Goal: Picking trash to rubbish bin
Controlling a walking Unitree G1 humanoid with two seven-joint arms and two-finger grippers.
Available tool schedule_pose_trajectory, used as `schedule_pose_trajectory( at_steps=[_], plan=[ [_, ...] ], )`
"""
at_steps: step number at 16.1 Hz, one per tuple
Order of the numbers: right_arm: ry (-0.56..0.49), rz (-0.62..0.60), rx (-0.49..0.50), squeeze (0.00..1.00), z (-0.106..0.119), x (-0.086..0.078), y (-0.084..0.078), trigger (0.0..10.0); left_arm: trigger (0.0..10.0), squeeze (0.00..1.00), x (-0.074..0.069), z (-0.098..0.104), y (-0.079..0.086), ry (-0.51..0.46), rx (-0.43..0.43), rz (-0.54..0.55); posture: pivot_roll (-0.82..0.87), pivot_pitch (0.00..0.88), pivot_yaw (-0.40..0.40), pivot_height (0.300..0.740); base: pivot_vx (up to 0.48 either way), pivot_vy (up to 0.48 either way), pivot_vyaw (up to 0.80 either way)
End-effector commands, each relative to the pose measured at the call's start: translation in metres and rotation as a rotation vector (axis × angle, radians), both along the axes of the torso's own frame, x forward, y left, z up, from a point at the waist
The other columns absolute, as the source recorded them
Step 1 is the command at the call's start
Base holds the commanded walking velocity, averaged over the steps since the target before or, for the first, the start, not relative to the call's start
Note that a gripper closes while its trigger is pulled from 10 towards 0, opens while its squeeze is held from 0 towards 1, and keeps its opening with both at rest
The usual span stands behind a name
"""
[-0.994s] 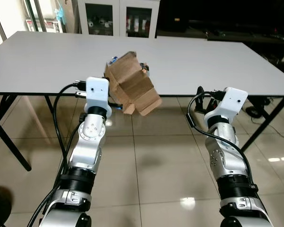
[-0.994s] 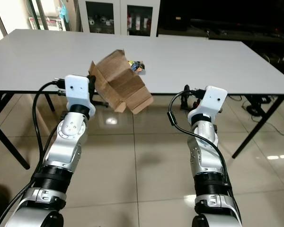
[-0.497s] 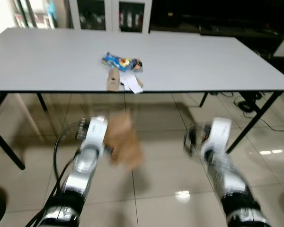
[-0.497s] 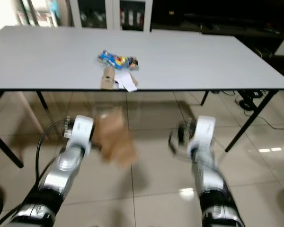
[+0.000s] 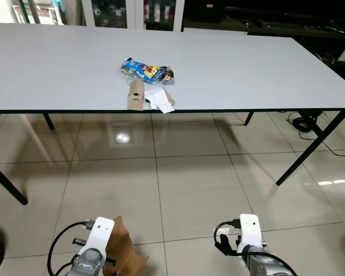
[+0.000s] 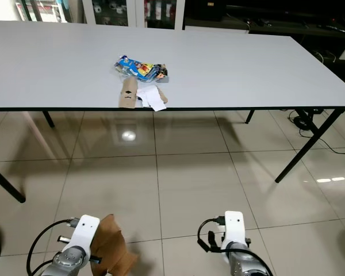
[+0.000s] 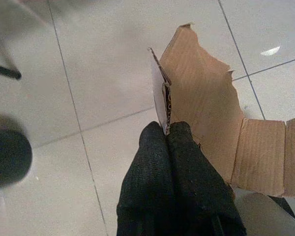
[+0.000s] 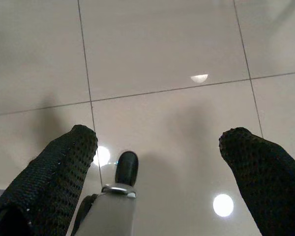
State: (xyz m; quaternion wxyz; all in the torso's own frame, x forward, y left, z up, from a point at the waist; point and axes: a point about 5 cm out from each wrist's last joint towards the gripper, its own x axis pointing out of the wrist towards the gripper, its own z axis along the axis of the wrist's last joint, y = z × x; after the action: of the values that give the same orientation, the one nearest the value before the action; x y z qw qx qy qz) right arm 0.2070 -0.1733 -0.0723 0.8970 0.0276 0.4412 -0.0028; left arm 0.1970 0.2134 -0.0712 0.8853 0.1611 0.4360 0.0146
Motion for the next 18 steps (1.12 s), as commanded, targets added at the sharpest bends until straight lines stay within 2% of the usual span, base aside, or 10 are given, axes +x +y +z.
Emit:
schedule_pose_trajectory(
  at_steps=[1,4,7,12,13,14,18],
  plan=[
    [0.031,0.001,-0.038,0.00,-0.005,-0.009,-0.005,10.0,10.0,0.00,-0.015,-0.008,-0.001,0.045,-0.010,0.046,-0.03,0.055,-0.115,0.740,0.000,0.000,0.80],
    [0.061,0.027,-0.066,0.00,-0.009,-0.016,-0.008,10.0,10.0,0.00,-0.011,-0.007,0.000,0.026,-0.013,0.058,-0.02,0.057,-0.125,0.740,0.000,0.000,0.80],
    [0.068,0.057,-0.081,0.00,-0.009,-0.015,-0.006,10.0,10.0,0.00,-0.005,-0.003,-0.001,0.000,-0.011,0.068,-0.02,0.049,-0.123,0.740,0.000,0.000,0.80],
    [0.063,0.061,-0.074,0.00,-0.009,-0.013,0.000,10.0,10.0,0.00,-0.008,-0.006,-0.005,0.018,-0.014,0.055,-0.02,0.037,-0.113,0.740,0.000,0.000,0.80],
    [0.065,0.063,-0.070,0.00,-0.009,-0.015,0.001,10.0,10.0,0.00,-0.010,-0.008,-0.006,0.037,-0.009,0.045,-0.02,0.032,-0.109,0.740,0.000,0.476,0.80],
    [0.067,0.061,-0.069,0.00,-0.010,-0.016,0.001,10.0,10.0,0.00,-0.012,-0.009,-0.006,0.045,-0.011,0.046,-0.02,0.029,-0.108,0.740,0.000,0.476,0.80],
    [0.074,0.060,-0.069,0.00,-0.011,-0.018,-0.001,10.0,10.0,0.00,-0.011,-0.008,-0.007,0.034,-0.002,0.028,-0.02,0.016,-0.111,0.740,0.000,0.000,0.80]
  ],
)
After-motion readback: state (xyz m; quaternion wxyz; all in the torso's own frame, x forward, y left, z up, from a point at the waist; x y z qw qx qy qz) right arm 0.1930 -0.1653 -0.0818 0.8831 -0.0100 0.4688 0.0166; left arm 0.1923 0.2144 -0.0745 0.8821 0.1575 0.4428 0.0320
